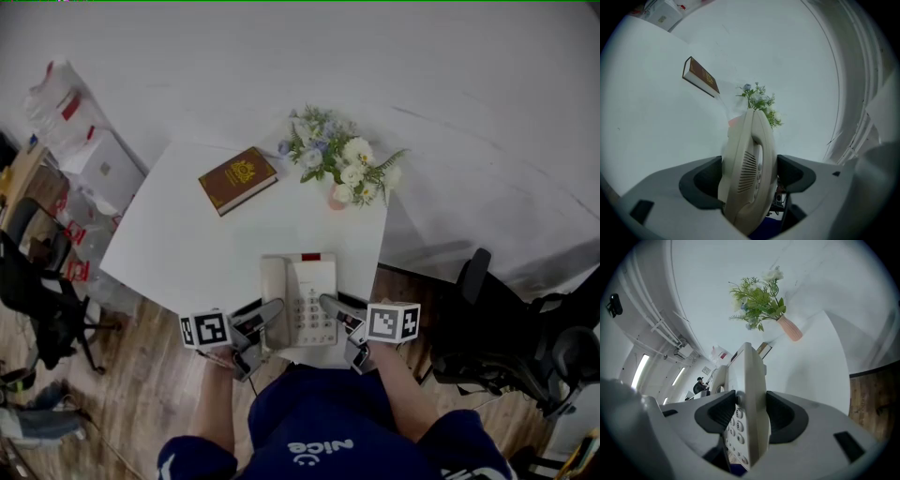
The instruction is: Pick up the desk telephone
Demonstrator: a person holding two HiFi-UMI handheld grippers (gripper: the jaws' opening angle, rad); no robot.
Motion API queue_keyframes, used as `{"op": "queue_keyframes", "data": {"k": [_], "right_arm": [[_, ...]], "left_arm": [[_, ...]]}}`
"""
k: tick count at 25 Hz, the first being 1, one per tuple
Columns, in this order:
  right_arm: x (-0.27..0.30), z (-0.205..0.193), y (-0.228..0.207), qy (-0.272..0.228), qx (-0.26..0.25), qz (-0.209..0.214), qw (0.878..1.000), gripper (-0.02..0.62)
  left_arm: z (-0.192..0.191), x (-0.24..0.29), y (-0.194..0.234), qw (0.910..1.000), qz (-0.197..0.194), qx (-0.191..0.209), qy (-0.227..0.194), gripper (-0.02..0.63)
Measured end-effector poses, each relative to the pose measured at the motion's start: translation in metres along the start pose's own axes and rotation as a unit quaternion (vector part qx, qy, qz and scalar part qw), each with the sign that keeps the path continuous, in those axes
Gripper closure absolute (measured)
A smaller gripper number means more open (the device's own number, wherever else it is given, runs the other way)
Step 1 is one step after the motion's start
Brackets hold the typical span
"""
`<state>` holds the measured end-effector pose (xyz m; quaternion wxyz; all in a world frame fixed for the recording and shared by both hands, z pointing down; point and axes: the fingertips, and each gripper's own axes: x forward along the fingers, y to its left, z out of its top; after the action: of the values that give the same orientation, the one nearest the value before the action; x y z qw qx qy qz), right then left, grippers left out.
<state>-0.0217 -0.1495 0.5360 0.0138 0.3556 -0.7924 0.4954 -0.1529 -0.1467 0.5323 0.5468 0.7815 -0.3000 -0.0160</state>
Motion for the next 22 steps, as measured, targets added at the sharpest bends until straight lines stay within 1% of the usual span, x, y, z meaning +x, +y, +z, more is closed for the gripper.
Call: {"op": "queue_keyframes", "data": {"k": [3, 7, 10, 18, 22], "right_arm": [[-0.009, 0.006, 0.009, -0.012, -0.012, 0.001, 1.000, 0.373], [-0.021, 0.014, 0.018, -0.028, -0.021, 0.003, 0.999, 0.373], [-0.028, 0.017, 0.024, -0.031, -0.028, 0.005, 0.999, 0.373], [-0.045, 0.031, 0.041, -0.054, -0.034, 0.017, 0.998, 0.373], [-0.056, 0.041, 0.052, -0.065, -0.051, 0.018, 0.996, 0.373]], "left_arm": [[-0.001, -0.002, -0.013, 0.9999, -0.010, -0.006, -0.010, 0.229], [0.002, -0.002, -0.029, 0.9996, -0.021, -0.001, -0.020, 0.229], [0.002, -0.005, -0.037, 0.9995, -0.018, -0.001, -0.027, 0.228], [0.012, -0.006, -0.069, 0.9984, -0.034, 0.023, -0.038, 0.229], [0.015, -0.008, -0.081, 0.9983, -0.032, 0.025, -0.041, 0.229]]}}
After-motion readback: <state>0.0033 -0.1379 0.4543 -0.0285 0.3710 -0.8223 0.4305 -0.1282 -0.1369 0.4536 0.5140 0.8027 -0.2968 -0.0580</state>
